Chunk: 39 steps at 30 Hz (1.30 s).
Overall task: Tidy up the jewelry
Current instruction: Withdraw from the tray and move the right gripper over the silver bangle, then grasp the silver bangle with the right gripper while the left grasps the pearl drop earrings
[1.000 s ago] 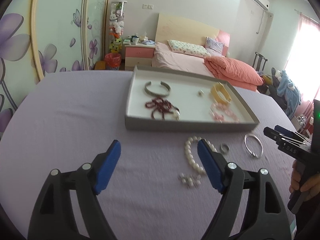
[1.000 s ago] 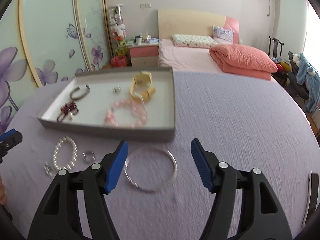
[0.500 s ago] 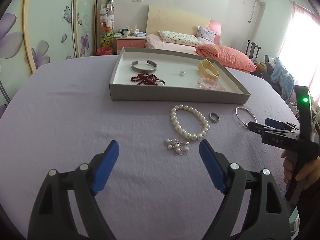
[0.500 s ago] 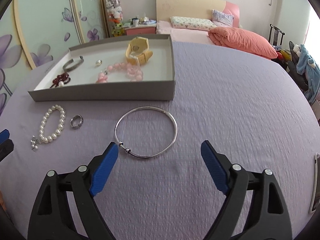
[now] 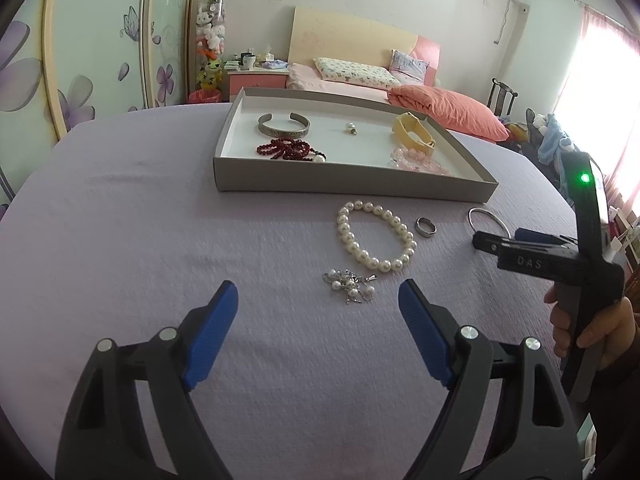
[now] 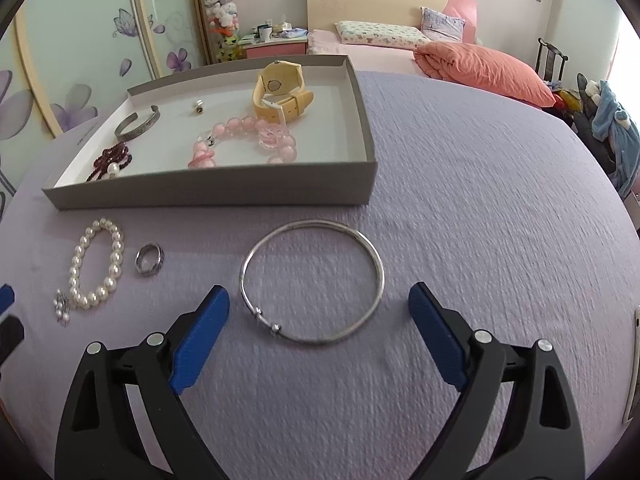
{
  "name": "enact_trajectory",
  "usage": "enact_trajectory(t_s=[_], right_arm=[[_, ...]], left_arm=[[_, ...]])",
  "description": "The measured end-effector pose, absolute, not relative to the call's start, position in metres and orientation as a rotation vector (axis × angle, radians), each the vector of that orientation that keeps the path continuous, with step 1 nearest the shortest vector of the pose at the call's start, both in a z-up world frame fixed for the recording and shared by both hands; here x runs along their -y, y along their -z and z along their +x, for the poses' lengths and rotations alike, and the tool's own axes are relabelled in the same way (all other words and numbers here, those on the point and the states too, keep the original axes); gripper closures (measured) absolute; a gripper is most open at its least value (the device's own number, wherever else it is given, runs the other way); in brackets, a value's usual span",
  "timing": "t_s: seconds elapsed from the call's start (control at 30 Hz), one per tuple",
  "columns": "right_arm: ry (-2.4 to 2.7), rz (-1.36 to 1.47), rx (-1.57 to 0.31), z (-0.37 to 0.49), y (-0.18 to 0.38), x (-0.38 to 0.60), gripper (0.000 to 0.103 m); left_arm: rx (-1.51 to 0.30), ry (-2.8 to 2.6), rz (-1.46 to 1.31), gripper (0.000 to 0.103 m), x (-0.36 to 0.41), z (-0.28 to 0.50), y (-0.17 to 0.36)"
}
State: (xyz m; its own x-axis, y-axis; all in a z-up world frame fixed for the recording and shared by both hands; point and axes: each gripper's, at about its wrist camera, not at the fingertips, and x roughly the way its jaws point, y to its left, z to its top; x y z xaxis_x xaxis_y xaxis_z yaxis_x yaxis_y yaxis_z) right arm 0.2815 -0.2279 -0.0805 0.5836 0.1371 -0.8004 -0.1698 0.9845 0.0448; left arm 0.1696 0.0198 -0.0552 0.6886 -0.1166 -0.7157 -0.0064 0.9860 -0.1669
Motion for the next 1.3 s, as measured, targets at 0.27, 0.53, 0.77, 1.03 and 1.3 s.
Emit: enact_trajectory(t_s=[0.27,0.53,0.77,1.03,1.3], right_arm=[[-0.174,-0.034,-0.920,0.285,0.081,0.227,0.010],[-0.176,-0.034,-0.919,0.284,0.082,0.227,0.011],[-0.196,-0.042,-0.901,0.278,0.077,0.230,0.028],[-0.222,-0.004,-0.899,0.268,0.072,0.238,0.029],[-0.243,0.025,-0.874,0.265,0.062,0.241,0.029]], left_arm=[[-0.813,0.064,-0.165,0.021,-0.021,0.169,0.057],[-0.820,0.074,-0.165,0.021,-0.019,0.168,0.058],[-0.832,0.083,-0.153,0.021,-0.015,0.168,0.062],[-0.841,0.092,-0.130,0.021,-0.006,0.176,0.061],[-0.869,0.083,-0.096,0.023,0.009,0.189,0.068]])
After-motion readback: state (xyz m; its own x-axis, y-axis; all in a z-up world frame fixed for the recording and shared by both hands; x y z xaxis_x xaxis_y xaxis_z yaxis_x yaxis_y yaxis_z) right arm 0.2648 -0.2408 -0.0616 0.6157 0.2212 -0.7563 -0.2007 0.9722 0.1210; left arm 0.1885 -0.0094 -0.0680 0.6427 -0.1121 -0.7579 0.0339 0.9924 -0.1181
